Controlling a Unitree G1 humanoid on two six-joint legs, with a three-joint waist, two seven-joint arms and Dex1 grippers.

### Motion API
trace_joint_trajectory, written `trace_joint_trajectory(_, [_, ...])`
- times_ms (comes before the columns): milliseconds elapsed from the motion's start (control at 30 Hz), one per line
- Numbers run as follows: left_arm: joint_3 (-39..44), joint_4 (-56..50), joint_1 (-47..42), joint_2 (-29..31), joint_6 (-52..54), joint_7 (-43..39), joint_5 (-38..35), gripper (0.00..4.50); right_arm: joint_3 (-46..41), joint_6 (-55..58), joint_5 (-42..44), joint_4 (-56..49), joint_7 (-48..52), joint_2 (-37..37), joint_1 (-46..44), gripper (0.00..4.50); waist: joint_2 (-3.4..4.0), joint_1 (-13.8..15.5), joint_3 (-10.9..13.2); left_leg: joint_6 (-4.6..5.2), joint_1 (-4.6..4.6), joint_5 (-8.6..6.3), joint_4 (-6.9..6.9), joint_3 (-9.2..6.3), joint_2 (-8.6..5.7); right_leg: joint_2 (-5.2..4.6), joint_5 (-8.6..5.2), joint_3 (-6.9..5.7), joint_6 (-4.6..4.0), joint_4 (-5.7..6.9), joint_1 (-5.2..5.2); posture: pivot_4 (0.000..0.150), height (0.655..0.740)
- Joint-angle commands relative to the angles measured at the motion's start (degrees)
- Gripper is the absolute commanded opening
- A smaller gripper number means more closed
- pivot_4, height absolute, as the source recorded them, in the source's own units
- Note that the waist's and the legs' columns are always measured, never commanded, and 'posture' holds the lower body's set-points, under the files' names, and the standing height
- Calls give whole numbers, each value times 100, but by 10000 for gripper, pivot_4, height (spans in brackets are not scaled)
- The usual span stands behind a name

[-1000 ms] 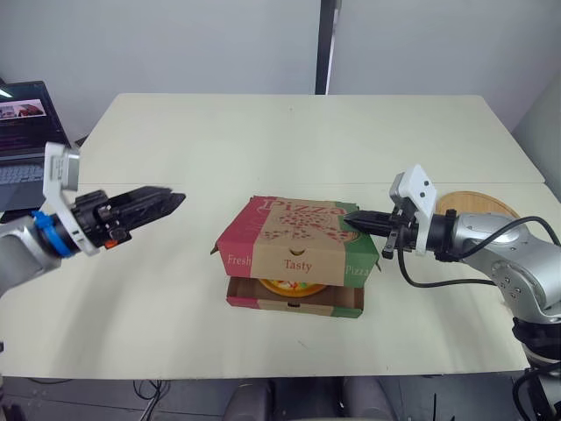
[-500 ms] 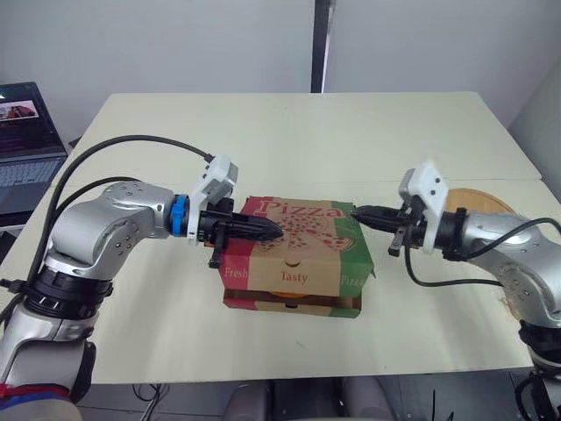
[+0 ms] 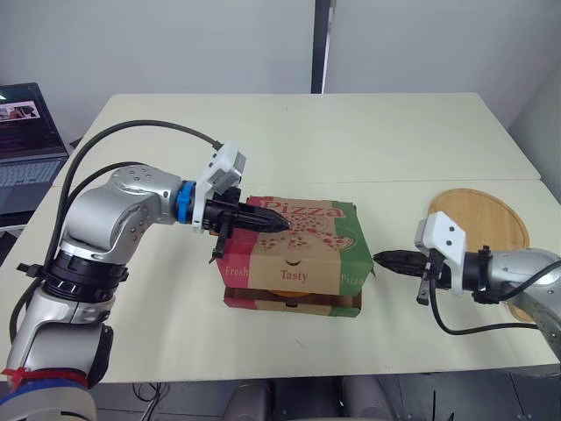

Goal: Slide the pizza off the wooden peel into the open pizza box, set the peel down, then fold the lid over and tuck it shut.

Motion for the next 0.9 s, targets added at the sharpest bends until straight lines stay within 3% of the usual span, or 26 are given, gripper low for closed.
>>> trace_joint_trajectory(33, [14,-68,-51,-23,-94,-79,115,1051,6,149,251,-302,-177,205,-239,0,0,6,0,0,0,0,0,0,0,0,0,1,0,0,0,1500,7400])
trace_joint_trajectory(300, [-195,-251,115,-106,-199,-117,413,1051,124,294,229,-424,-337,286,-172,0,0,17,0,-1,-1,0,-1,-5,-1,0,1,-2,0,0,0,1500,7400])
trace_joint_trajectory(533, [-389,-292,310,-80,-339,-184,732,1051,36,269,169,-640,-511,241,402,0,0,21,0,0,-1,0,-1,-5,-1,0,1,-2,0,0,0,1500,7400])
trace_joint_trajectory(900, [-382,-212,515,-54,-656,-243,1009,1051,-1416,128,463,-897,-128,-260,1403,0,0,29,0,1,2,-1,1,-4,-1,0,1,-2,1,1,7,1500,7400])
